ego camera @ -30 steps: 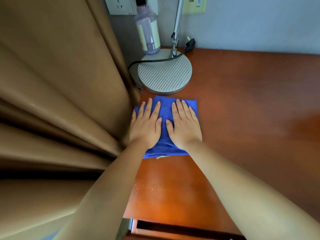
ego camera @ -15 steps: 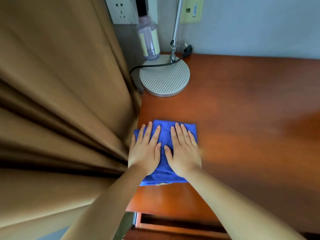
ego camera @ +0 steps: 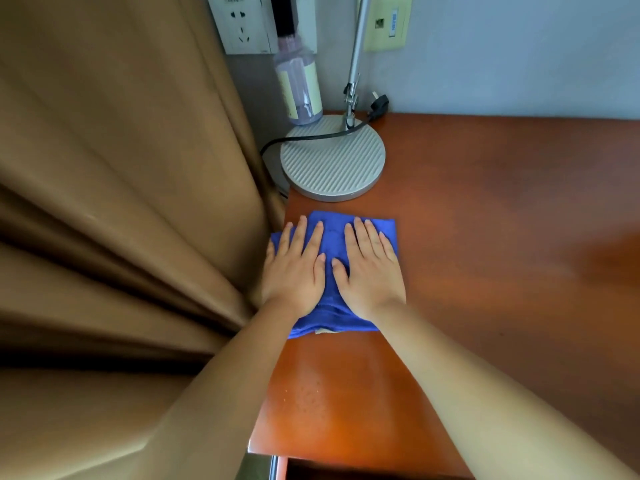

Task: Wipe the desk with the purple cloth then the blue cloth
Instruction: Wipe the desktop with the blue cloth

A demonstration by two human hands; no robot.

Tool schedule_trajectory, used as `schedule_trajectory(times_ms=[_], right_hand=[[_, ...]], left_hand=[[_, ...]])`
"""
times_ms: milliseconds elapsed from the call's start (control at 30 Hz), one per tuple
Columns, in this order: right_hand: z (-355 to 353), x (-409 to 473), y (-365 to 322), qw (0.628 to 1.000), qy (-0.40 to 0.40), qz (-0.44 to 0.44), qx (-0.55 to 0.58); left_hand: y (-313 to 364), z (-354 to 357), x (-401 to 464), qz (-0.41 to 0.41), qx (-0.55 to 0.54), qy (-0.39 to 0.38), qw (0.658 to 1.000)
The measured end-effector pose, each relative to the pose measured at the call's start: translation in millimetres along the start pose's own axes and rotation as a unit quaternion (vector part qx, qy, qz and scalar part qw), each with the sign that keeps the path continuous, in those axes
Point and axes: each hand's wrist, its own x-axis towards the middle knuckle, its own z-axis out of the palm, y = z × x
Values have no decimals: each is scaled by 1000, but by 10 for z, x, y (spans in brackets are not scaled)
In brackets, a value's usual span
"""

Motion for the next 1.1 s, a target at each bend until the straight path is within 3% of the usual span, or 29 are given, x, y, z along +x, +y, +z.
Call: schedule_trajectory(times_ms=[333,733,1100], right_hand=[[24,-975,-182,999,-24,16,-17],[2,-383,-106,1000,4,13,-15],[-1,-872,-146,999,9,-23,39]], left_hand=[[24,97,-922,38,-3,-26,999],[-12,34,-333,26,-9,-3,1000],[2,160,-862,14,8,-1,1000]])
